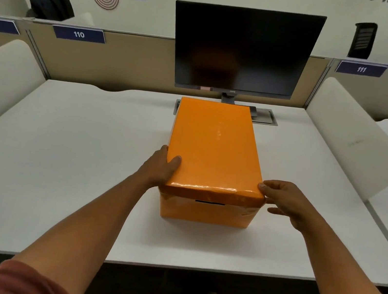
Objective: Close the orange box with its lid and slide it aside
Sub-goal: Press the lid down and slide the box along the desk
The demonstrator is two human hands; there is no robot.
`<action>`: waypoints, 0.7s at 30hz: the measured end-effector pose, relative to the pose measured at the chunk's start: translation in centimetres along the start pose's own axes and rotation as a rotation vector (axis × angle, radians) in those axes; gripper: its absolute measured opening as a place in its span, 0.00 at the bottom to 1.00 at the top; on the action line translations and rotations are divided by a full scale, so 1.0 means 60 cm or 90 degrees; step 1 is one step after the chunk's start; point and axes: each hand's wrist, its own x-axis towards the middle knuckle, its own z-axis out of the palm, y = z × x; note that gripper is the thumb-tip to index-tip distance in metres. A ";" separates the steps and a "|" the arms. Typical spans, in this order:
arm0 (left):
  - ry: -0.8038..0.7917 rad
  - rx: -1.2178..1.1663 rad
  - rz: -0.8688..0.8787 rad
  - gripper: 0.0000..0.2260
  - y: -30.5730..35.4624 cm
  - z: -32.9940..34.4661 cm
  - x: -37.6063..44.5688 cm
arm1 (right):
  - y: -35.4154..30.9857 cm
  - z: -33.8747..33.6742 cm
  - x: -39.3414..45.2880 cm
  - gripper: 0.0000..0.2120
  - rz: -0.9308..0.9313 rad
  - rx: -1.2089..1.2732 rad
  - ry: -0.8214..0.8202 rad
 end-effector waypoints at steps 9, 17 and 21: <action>0.099 0.038 0.068 0.33 0.060 -0.012 0.096 | -0.102 0.011 0.115 0.24 -0.200 -0.225 0.126; 0.105 0.136 0.066 0.32 0.097 -0.007 0.200 | -0.176 0.021 0.252 0.22 -0.275 -0.417 0.085; 0.181 0.166 0.109 0.25 0.078 0.001 0.216 | -0.170 0.018 0.288 0.18 -0.338 -0.582 0.121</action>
